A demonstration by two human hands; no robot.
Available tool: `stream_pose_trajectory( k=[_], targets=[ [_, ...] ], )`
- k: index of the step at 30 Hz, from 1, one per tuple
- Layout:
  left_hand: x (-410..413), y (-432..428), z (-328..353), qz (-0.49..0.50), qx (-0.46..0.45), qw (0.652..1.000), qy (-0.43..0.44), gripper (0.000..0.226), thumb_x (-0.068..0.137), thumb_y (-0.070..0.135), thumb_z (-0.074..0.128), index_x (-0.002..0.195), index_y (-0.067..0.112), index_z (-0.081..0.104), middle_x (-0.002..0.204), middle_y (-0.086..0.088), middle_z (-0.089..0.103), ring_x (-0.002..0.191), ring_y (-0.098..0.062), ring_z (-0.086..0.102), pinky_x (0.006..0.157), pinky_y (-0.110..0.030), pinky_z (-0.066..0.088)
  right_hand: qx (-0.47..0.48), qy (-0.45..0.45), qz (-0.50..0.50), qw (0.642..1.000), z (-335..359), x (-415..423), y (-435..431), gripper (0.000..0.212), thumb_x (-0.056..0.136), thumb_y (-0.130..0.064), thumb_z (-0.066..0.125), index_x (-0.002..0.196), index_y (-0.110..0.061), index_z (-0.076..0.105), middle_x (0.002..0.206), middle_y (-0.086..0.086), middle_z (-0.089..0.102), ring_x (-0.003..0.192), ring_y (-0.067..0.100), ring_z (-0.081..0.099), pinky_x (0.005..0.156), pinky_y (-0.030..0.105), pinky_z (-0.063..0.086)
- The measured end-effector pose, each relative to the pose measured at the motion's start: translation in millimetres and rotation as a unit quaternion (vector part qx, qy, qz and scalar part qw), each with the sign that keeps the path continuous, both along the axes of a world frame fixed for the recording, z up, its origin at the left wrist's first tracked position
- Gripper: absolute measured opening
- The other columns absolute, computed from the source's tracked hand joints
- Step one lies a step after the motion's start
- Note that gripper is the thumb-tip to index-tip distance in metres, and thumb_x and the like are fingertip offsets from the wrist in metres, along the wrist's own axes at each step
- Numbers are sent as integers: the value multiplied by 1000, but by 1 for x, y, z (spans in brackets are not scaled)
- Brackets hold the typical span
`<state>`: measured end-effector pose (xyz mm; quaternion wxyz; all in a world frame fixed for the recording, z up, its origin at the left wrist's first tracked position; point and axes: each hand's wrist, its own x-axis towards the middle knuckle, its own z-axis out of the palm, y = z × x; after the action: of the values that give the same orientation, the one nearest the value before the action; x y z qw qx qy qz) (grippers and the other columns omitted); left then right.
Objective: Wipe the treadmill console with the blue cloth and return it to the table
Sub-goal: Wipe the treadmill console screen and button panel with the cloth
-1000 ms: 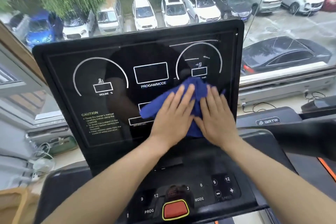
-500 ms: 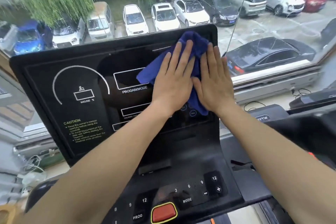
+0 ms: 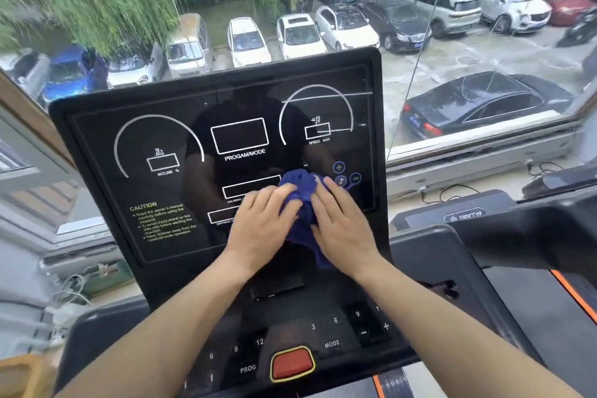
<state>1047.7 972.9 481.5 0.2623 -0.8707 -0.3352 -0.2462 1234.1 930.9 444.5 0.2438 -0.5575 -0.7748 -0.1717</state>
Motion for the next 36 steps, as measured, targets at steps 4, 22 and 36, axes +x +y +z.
stream_pose_trajectory(
  k=[4, 22, 36],
  targets=[
    [0, 0, 34, -32, -33, 998, -48, 16, 98, 22, 56, 93, 12, 67, 95, -5, 68, 78, -29, 63, 69, -41, 49, -20, 208, 24, 978, 39, -18, -2, 30, 81, -7, 56, 109, -7, 68, 105, 8, 70, 95, 27, 63, 85, 36, 51],
    [31, 10, 146, 36, -688, 722, -71, 49, 75, 59, 79, 69, 14, 61, 64, 6, 50, 62, -9, 47, 64, -25, 37, -202, 587, 34, 784, 122, 64, 6, 17, 91, -5, 62, 93, -21, 66, 75, 4, 66, 69, 11, 59, 67, 27, 48],
    [96, 71, 118, 151, 111, 977, -105, 11, 83, 7, 67, 86, 16, 63, 86, -7, 61, 75, -30, 56, 63, -40, 43, 208, 148, -123, 959, 155, 63, 114, 20, 96, -23, 55, 91, -6, 64, 85, 12, 62, 70, 33, 60, 56, 37, 45]
  ],
)
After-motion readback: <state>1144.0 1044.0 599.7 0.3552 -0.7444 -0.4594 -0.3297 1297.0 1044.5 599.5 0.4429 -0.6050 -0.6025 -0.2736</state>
